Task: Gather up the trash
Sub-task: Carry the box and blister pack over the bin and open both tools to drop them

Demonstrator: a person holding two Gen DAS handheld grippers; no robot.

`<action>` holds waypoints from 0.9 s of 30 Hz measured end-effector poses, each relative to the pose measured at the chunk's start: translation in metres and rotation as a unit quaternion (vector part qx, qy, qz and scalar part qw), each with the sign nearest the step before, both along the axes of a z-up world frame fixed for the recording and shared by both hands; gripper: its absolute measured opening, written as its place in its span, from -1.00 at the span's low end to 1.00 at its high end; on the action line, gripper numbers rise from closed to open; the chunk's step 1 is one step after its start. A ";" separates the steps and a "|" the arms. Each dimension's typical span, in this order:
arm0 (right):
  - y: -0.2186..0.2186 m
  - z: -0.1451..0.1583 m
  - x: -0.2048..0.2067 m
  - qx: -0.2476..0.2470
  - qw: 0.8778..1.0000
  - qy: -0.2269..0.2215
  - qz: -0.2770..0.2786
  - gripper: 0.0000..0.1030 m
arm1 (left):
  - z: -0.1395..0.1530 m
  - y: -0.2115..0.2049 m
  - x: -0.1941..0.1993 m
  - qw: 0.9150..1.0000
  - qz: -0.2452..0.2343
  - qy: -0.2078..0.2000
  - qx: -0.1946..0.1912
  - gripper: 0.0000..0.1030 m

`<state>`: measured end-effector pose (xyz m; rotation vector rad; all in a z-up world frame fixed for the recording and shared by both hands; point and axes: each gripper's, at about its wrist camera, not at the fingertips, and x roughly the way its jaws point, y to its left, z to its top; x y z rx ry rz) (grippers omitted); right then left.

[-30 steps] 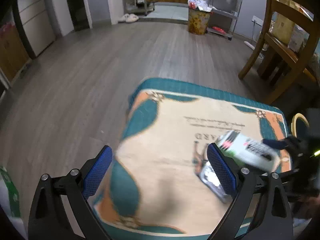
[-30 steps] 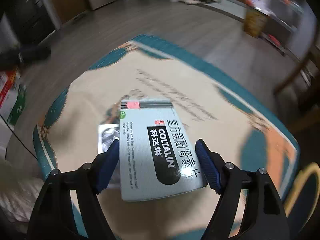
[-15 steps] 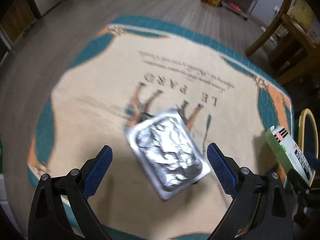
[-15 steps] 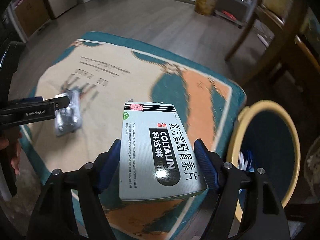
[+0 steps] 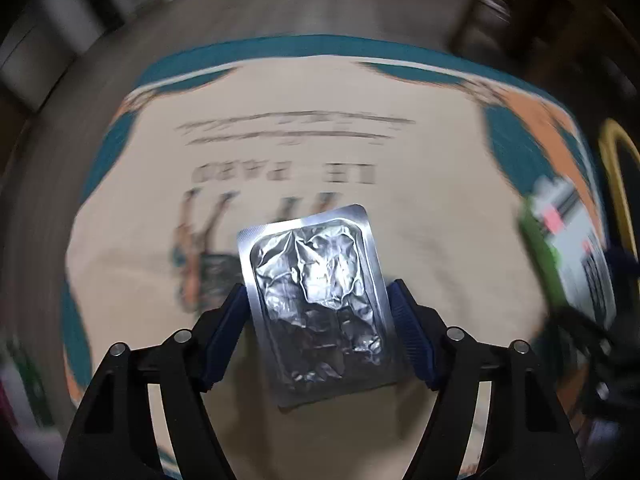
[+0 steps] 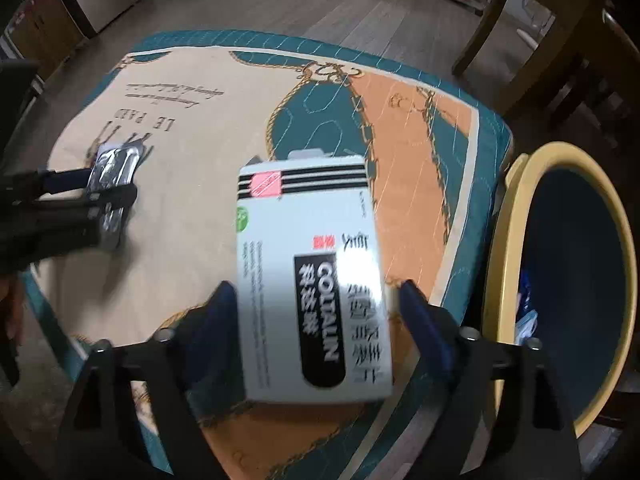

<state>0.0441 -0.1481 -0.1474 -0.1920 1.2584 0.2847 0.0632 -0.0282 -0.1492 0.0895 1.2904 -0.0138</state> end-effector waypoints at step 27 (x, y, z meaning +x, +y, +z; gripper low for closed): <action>-0.163 0.137 -0.041 0.031 0.972 -0.130 -0.192 0.36 | 0.108 -0.114 0.004 0.967 -0.192 -0.148 -0.080 0.38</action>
